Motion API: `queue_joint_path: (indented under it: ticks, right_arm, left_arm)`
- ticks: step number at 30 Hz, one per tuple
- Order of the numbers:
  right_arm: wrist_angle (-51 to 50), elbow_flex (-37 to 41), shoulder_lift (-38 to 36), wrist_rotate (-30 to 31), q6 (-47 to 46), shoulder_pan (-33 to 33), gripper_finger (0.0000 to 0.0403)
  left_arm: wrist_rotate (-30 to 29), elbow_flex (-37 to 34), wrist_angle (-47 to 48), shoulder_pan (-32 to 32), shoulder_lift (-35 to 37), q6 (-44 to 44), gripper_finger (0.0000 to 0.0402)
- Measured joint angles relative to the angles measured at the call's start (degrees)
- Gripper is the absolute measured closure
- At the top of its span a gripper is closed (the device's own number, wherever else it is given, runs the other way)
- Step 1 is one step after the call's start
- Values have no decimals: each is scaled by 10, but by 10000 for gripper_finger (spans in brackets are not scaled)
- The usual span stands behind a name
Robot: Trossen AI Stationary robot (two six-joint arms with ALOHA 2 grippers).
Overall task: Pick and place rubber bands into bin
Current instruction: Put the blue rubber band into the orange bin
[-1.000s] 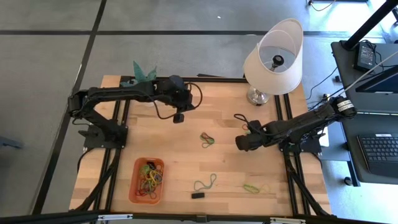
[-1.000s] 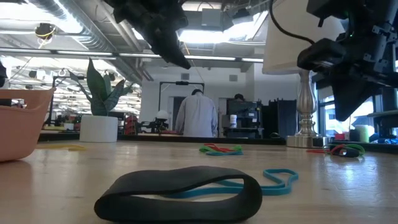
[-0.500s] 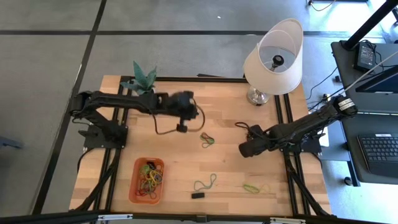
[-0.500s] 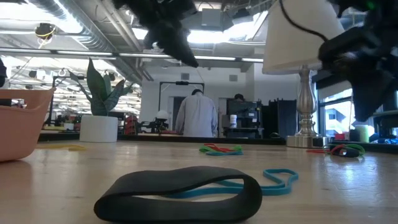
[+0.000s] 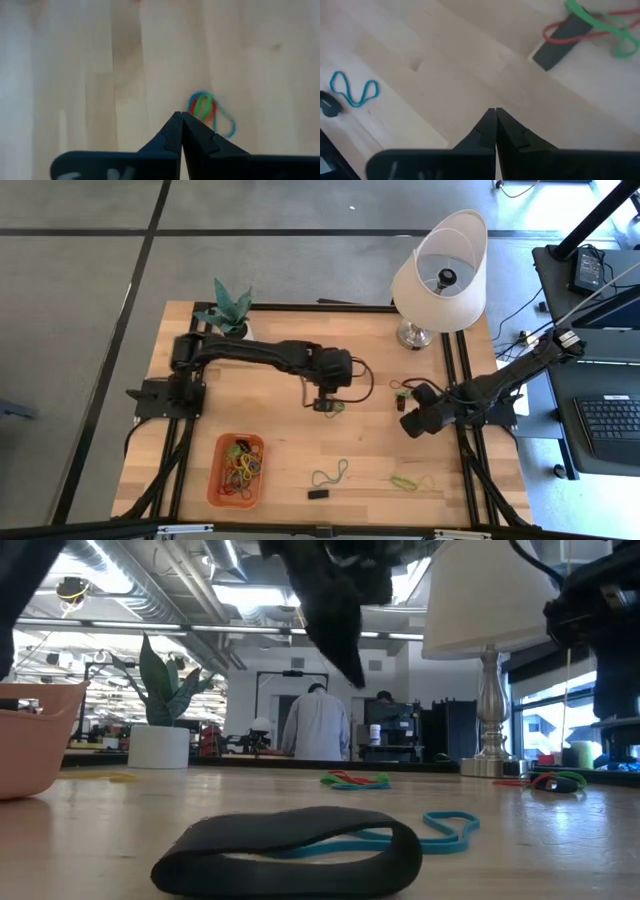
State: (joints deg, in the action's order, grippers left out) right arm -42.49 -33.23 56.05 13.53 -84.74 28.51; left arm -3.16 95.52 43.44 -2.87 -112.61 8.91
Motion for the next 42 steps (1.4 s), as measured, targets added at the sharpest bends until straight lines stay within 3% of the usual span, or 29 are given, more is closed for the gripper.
queue_joint_path:
  ticks: [5, 12, 20, 23, 31, 38, 42]
  right_arm:
    - [12, 0, 0, 11, 43, 0, 402]
    - [15, 1, 0, 11, 81, 0, 400]
    - [17, 1, 0, 10, 116, 0, 396]
    - [16, 1, 0, 10, 121, 0, 395]
    - [16, 1, 0, 10, 146, 0, 394]
    - [16, 1, 0, 10, 148, 0, 394]
    - [16, 1, 0, 10, 158, 0, 394]
  left_arm:
    - [11, 55, 35, -11, -73, -65, 362]
    - [79, 62, 52, -23, -134, -137, 290]
    - [38, 61, 70, -21, -141, -146, 264]
    - [10, 62, 71, -21, -144, -159, 267]
    - [28, 62, 76, -19, -167, -172, 297]
    - [32, 62, 78, -15, -168, -201, 386]
    - [45, 62, 79, -9, -167, -219, 399]
